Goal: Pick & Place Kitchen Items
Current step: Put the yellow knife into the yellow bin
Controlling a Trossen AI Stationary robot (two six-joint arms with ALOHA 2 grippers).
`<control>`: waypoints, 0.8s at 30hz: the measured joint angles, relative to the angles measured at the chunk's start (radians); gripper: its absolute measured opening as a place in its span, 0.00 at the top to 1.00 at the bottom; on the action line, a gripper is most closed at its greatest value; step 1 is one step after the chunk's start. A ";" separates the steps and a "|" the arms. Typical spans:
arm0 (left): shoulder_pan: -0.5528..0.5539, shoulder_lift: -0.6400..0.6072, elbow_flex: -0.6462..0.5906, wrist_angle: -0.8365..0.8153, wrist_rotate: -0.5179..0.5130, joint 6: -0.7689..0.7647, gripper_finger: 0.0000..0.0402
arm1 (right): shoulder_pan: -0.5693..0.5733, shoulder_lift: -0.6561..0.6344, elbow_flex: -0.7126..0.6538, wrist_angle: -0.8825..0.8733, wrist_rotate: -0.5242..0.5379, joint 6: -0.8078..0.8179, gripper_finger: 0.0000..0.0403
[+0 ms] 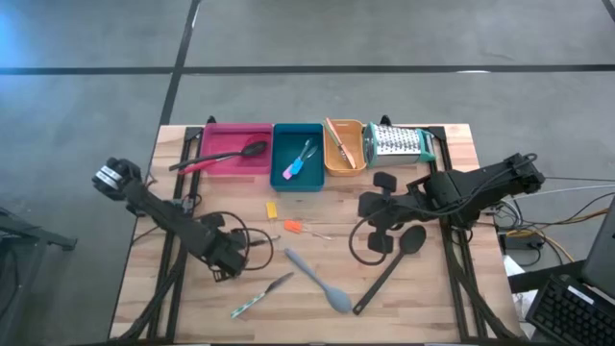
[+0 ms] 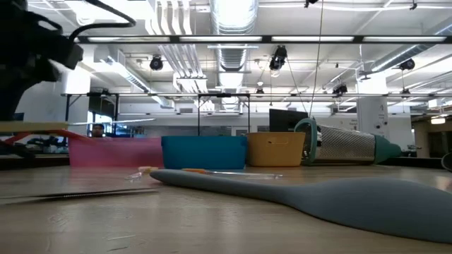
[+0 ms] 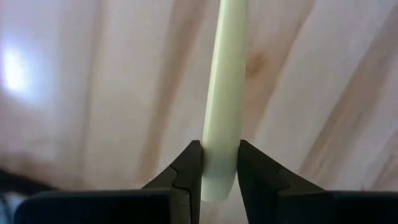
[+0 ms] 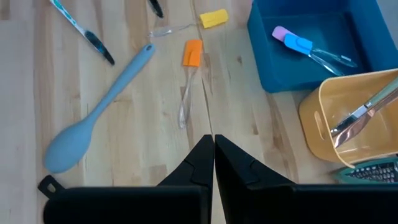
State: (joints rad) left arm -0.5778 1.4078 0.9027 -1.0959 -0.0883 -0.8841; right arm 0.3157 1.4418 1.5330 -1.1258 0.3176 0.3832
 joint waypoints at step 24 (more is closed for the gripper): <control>0.314 0.054 0.484 -0.257 -0.099 0.492 0.81 | -0.048 0.000 -0.293 0.760 -0.002 -0.288 0.83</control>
State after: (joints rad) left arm -0.2643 1.4620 1.3869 -1.3526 -0.1869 -0.3918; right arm 0.2679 1.4422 1.2398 -0.3661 0.3155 0.0957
